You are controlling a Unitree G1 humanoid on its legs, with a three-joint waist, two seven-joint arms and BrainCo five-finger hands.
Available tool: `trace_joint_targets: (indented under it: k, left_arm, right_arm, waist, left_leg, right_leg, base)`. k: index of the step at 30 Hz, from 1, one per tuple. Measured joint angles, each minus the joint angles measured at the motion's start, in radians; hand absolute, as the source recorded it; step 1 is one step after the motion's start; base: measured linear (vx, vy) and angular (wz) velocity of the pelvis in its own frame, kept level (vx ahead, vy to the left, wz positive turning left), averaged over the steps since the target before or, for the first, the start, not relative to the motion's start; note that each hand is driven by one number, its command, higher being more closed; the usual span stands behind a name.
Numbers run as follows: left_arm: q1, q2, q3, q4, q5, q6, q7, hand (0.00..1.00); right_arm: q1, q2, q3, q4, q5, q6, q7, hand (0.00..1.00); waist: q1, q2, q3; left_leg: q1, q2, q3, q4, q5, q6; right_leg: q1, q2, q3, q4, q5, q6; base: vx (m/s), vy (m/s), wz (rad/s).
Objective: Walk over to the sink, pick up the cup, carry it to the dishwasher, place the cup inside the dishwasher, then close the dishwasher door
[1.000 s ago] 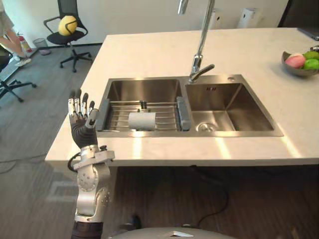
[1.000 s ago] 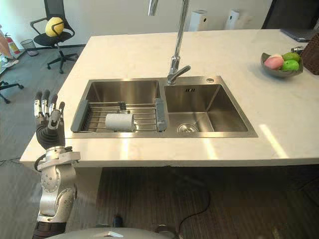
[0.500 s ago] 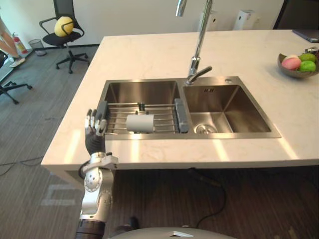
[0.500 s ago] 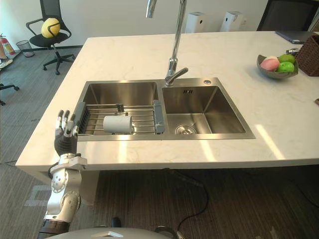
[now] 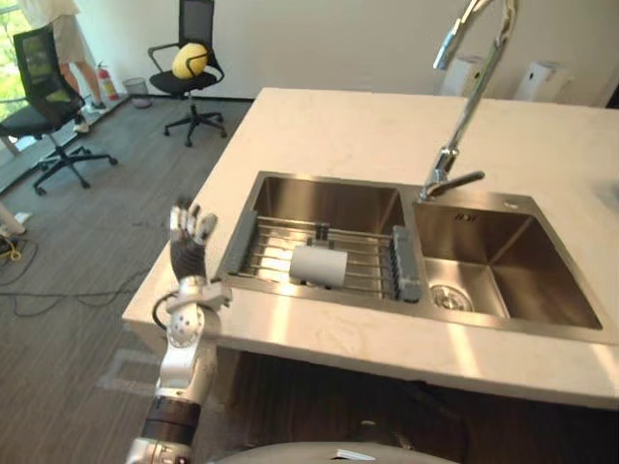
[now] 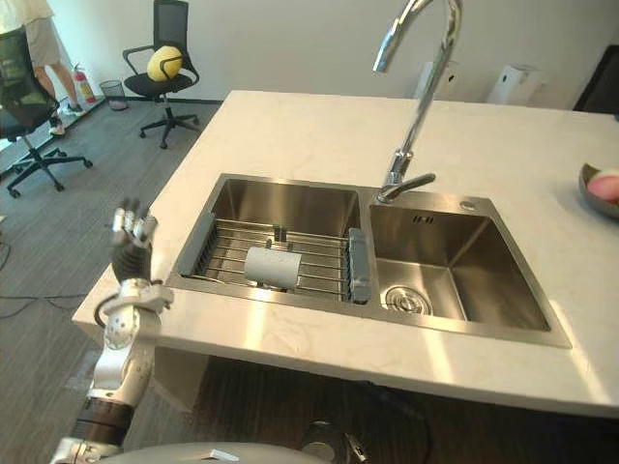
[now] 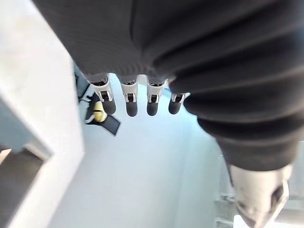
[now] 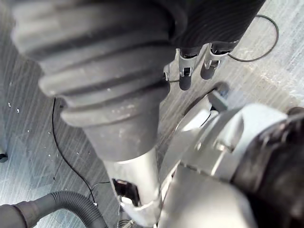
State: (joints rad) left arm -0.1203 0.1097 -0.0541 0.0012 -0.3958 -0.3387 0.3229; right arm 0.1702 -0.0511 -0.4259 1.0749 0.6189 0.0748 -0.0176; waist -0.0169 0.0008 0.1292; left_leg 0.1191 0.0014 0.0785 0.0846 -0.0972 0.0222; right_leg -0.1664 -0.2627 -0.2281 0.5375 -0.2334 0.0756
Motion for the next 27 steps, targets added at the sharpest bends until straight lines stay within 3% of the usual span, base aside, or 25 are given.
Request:
trace_joint_targets:
  k: [2, 3, 4, 7, 9, 14, 19, 23, 27]
  left_arm:
    - [-0.008, 0.01, 0.029, -0.058, 0.01, -0.034, 0.037, 0.0]
    - [-0.008, 0.011, 0.037, -0.106, 0.016, -0.055, 0.057, 0.0]
    - [-0.005, -0.005, 0.033, -0.138, 0.039, -0.073, 0.067, 0.0]
    - [-0.02, -0.059, -0.045, -0.2, 0.066, -0.047, 0.049, 0.0]
    - [-0.045, -0.084, -0.077, -0.204, 0.089, -0.006, 0.019, 0.0]
    - [-0.055, -0.085, -0.108, -0.201, 0.176, 0.071, -0.048, 0.0]
    - [-0.052, 0.014, -0.171, -0.103, 0.368, 0.124, -0.149, 0.0]
    - [-0.052, 0.088, -0.196, -0.071, 0.4, 0.126, -0.208, 0.0]
    - [-0.044, 0.174, -0.205, -0.064, 0.471, 0.117, -0.268, 0.0]
  right_arm:
    - [0.015, 0.019, -0.009, 0.0, 0.001, 0.017, -0.008, 0.0]
    - [0.042, 0.038, -0.011, 0.0, 0.002, 0.03, -0.008, 0.0]
    - [0.054, 0.043, -0.029, 0.001, 0.003, 0.043, -0.007, 0.0]
    - [0.048, 0.018, -0.087, -0.002, 0.001, 0.051, -0.005, 0.0]
    - [0.048, 0.019, -0.113, -0.009, 0.001, 0.051, -0.005, 0.0]
    - [0.051, 0.048, -0.136, -0.034, 0.001, 0.05, 0.006, 0.0]
    - [0.068, 0.069, -0.134, -0.034, 0.002, 0.049, 0.021, 0.0]
    - [0.071, 0.066, -0.134, -0.035, 0.001, 0.05, 0.031, 0.0]
    - [0.074, 0.036, -0.134, -0.034, 0.001, 0.059, 0.032, 0.0]
  waist:
    - [-0.002, -0.01, -0.002]
    - [0.001, -0.036, -0.016]
    - [0.005, -0.041, -0.03]
    - [0.002, 0.022, -0.031]
    - [-0.003, 0.038, -0.033]
    - [0.005, 0.018, -0.037]
    - [0.004, -0.017, -0.05]
    - [-0.003, -0.003, -0.06]
    - [-0.008, 0.03, -0.068]
  left_leg:
    - [0.005, 0.023, 0.003, 0.043, -0.042, -0.027]
    - [0.006, 0.022, 0.011, 0.069, -0.069, -0.047]
    - [0.01, 0.046, 0.019, 0.091, -0.095, -0.075]
    - [0.009, 0.116, 0.068, 0.072, -0.086, -0.114]
    - [0.043, 0.128, 0.106, 0.03, -0.063, -0.126]
    - [0.066, 0.123, 0.143, 0.016, -0.07, -0.121]
    - [0.065, 0.117, 0.157, 0.011, -0.076, -0.116]
    - [0.062, 0.111, 0.175, -0.003, -0.071, -0.116]
    - [0.056, 0.107, 0.2, -0.012, -0.062, -0.116]
  right_leg:
    - [0.016, 0.011, 0.019, -0.121, 0.099, -0.011]
    - [0.039, 0.003, 0.014, -0.184, 0.216, -0.022]
    - [0.067, 0.008, -0.009, -0.205, 0.207, 0.018]
    - [0.084, 0.063, -0.053, -0.24, 0.19, -0.001]
    - [0.102, 0.074, -0.065, -0.244, 0.186, -0.003]
    - [0.115, 0.074, -0.057, -0.258, 0.182, 0.005]
    - [0.131, 0.074, -0.051, -0.313, 0.21, 0.02]
    - [0.128, 0.076, -0.038, -0.348, 0.232, 0.026]
    - [0.126, 0.075, -0.038, -0.37, 0.242, 0.032]
  base:
    - [0.23, -0.204, 0.33]
    - [0.3, -0.292, 0.18]
    - [0.3, -0.298, 0.16]
    - [0.24, -0.202, 0.11]
    - [0.21, -0.071, 0.09]
    - [0.05, 0.014, -0.08]
    - [-0.01, 0.037, -0.06]
    - [0.02, 0.038, -0.11]
    - [0.02, 0.02, 0.0]
